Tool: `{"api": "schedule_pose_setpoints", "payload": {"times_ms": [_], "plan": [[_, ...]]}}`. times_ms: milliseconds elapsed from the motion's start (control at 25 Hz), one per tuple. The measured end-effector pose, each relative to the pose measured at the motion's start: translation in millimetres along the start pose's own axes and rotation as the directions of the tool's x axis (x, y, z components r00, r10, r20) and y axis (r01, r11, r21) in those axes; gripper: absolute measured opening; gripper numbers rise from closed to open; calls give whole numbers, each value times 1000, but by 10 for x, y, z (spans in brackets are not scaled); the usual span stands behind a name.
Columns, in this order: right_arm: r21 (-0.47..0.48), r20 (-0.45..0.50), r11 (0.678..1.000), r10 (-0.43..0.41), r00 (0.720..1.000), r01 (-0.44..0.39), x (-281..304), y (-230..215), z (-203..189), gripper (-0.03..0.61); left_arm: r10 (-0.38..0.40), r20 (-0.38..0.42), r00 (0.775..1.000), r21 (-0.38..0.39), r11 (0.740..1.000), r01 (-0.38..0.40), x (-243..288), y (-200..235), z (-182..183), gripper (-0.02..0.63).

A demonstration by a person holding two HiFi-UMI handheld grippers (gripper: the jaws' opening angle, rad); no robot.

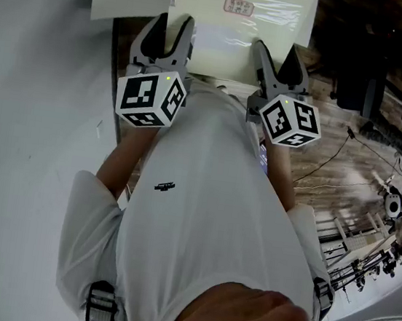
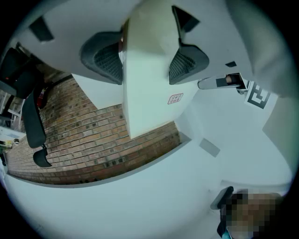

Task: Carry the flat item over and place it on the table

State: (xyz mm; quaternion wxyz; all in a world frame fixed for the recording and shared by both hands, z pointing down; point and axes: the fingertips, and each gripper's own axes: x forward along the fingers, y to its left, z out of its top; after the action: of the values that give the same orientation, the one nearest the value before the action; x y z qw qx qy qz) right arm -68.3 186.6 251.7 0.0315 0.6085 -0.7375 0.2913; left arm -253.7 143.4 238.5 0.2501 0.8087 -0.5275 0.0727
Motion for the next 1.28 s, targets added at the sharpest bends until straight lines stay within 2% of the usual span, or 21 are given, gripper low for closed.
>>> {"api": "schedule_pose_setpoints", "payload": {"times_ms": [200, 360, 480, 600, 760, 1000, 1280], "plan": [[-35, -46, 998, 52, 998, -53, -1085, -605, -289, 304, 75, 7, 997, -32, 997, -75, -630, -1000, -729, 206], [-12, -74, 996, 87, 993, -88, -1758, -998, -569, 304, 119, -13, 993, -28, 993, -119, -1018, -1608, -1206, 206], [24, -81, 995, 100, 992, -99, -2083, -1087, -662, 304, 133, -32, 991, -19, 991, -134, -1241, -1842, -1348, 206], [76, -49, 993, 95, 994, -91, -2395, -1078, -686, 304, 116, -32, 993, -4, 993, -116, -1481, -1989, -1357, 206], [81, -14, 994, 73, 997, -72, -2732, -1017, -838, 304, 89, -19, 996, 6, 996, -89, -1788, -2080, -1479, 206], [93, 17, 995, 30, 999, -32, -2927, -1627, -594, 304, 46, -21, 999, 32, 998, -45, -1439, -2699, -1484, 206], [99, 36, 995, -1, 999, -3, -2328, -2049, -374, 304, -2, -25, 1000, 25, 1000, 2, -611, -2659, -1383, 204]]}}
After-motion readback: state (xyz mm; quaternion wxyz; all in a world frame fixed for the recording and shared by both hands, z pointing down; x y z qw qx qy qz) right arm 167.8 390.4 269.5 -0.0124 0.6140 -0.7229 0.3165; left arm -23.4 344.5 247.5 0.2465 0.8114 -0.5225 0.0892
